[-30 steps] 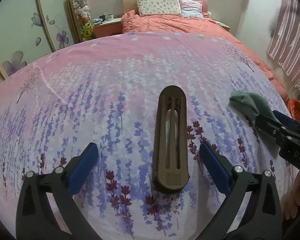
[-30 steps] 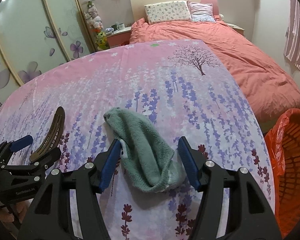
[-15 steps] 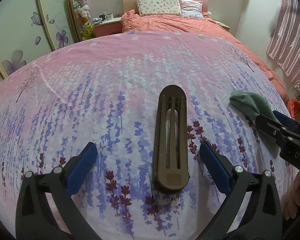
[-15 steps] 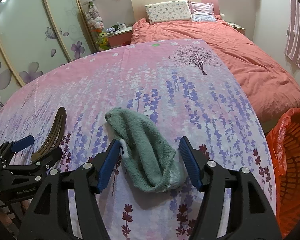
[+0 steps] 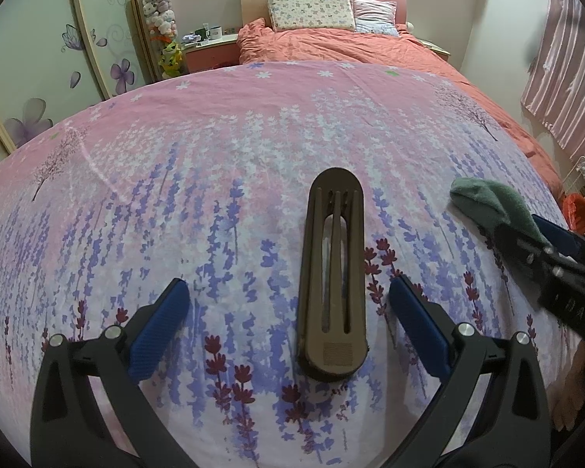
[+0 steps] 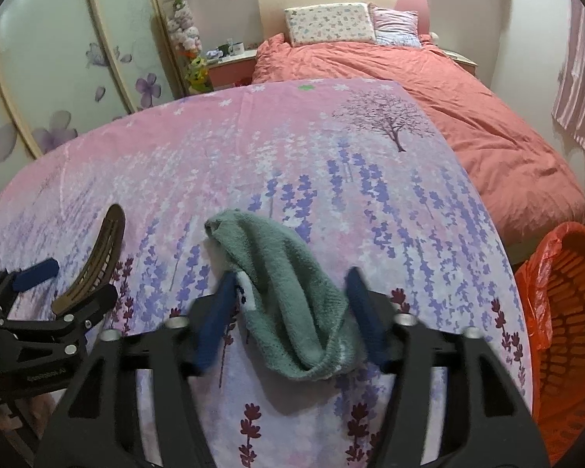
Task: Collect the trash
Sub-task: 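Close the right tool on the green towel while the left tool holds the comb, then carry the green towel and brown comb over the orange basket with both tools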
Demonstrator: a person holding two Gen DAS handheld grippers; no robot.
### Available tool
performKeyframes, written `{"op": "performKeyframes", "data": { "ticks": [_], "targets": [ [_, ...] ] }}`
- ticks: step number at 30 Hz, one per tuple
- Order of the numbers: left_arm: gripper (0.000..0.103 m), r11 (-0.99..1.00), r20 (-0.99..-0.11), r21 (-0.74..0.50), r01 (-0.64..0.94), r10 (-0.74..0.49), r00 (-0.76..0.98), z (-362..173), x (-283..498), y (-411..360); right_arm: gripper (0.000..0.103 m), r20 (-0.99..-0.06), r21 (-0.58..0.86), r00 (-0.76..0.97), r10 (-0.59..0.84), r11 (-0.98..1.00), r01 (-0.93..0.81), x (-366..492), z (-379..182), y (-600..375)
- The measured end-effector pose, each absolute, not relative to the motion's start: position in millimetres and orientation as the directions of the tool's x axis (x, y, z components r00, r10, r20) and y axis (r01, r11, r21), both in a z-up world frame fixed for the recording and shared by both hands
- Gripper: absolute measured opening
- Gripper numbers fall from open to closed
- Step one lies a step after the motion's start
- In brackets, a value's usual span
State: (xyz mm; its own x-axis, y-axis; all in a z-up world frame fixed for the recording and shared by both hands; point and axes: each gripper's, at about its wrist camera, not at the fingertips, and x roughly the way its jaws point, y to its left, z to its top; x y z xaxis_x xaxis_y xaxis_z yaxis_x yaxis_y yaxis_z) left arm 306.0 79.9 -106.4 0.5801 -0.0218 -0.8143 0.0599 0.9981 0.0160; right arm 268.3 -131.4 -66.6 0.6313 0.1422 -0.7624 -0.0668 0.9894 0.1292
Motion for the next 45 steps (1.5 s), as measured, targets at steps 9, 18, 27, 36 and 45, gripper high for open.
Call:
{"op": "performKeyframes", "data": {
  "ticks": [9, 18, 27, 36, 45],
  "targets": [
    [0.097, 0.995, -0.815, 0.017, 0.095, -0.041, 0.577, -105.9, 312.9, 66.3, 0.03, -0.753, 0.187, 0.635, 0.17, 0.982, -0.04, 267.4, -68.6, -143.5],
    [0.034, 0.982, -0.788, 0.03, 0.185, -0.09, 0.609, -99.1, 308.8, 39.4, 0.013, -0.748, 0.192, 0.636, 0.19, 0.979, -0.067, 265.7, -66.6, -140.2],
    [0.034, 0.984, -0.791, 0.003, 0.181, -0.108, 0.602, -95.3, 300.3, 44.2, 0.013, -0.725, 0.249, 0.65, 0.227, 0.967, -0.06, 248.9, -54.9, -154.5],
    [0.03, 0.982, -0.756, -0.008, 0.191, -0.131, 0.642, -63.8, 281.1, 43.9, 0.013, -0.674, 0.245, 0.708, 0.211, 0.968, -0.056, 225.6, -22.9, -168.8],
    [0.029, 0.98, -0.75, -0.01, 0.2, -0.14, 0.647, -52.3, 277.9, 36.6, 0.013, -0.654, 0.242, 0.734, 0.18, 0.97, -0.023, 211.8, -14.4, -180.0]
  ]
}}
